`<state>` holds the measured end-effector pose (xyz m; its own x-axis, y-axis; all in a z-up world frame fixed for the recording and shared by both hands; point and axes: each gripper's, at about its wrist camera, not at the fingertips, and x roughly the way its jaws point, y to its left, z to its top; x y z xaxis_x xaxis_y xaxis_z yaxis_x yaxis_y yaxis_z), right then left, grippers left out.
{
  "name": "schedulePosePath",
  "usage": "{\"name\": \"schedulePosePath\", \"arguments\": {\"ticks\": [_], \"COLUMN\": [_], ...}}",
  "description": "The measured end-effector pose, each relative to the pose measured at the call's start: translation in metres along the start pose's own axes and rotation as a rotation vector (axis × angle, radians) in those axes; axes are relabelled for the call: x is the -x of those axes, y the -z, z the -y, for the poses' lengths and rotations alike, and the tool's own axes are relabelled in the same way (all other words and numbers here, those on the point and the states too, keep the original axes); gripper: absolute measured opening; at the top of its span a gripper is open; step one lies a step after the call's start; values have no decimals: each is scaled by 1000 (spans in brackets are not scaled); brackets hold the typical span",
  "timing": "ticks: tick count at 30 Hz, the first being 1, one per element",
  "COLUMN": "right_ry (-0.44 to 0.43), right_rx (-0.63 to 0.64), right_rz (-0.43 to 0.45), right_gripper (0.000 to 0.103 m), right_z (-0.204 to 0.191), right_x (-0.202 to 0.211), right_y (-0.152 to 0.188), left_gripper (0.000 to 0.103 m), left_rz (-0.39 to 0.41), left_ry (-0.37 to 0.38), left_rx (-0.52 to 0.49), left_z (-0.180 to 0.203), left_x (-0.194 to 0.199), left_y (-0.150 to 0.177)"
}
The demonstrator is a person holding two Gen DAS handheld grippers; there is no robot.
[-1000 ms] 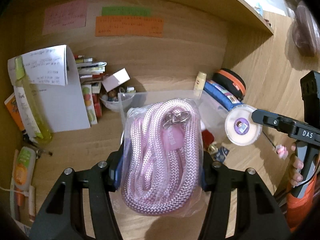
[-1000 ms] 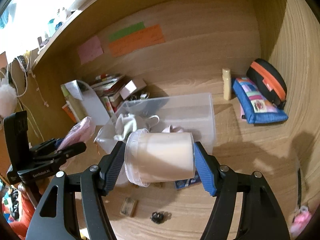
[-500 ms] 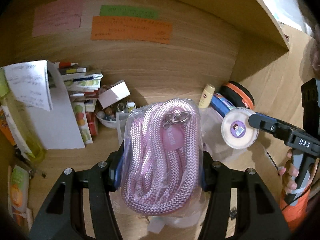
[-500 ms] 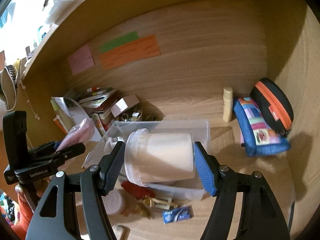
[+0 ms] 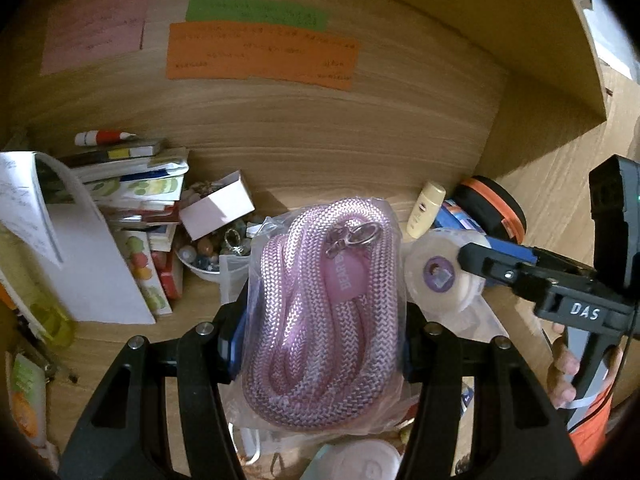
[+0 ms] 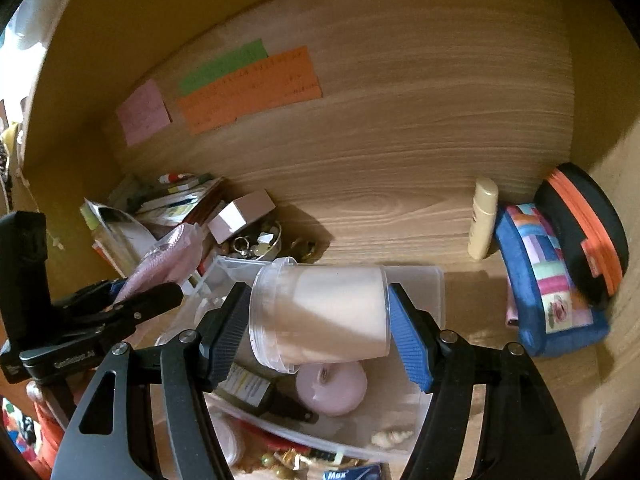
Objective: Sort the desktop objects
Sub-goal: 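Lower pink rope bag into box with left tool while right tool places white jar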
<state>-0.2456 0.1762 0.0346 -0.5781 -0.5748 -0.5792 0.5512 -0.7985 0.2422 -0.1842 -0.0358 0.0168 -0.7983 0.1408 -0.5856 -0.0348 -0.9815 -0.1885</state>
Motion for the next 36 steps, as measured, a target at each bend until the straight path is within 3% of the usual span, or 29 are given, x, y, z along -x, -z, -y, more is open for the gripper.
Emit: {"name": "schedulePosePath", "arguments": {"ticks": [5,12,29,34,36], "right_ry": [45,45,138,156,163], "right_rx": [-27,-51,28,77,96], "right_rz": [-12,-60,-120,-136,-138], "right_gripper": [65,65,65,65,65], "right_z": [7,17,9,1,-1], "right_x": [-21,-43,-72,-76,-76], "right_y": [2,12,24,28,28], "left_gripper": [56,56,59,66,75], "left_rz": [-50,-92,-120,-119,-105], "left_ry": [-19,-53,-112,-93,-95], "left_rx": [-4,-3,-87,-79,-72], "left_z": [1,-3,10,10,8], "left_x": [-25,-50,-66,-63,-58], "left_y": [7,17,29,28,27]}}
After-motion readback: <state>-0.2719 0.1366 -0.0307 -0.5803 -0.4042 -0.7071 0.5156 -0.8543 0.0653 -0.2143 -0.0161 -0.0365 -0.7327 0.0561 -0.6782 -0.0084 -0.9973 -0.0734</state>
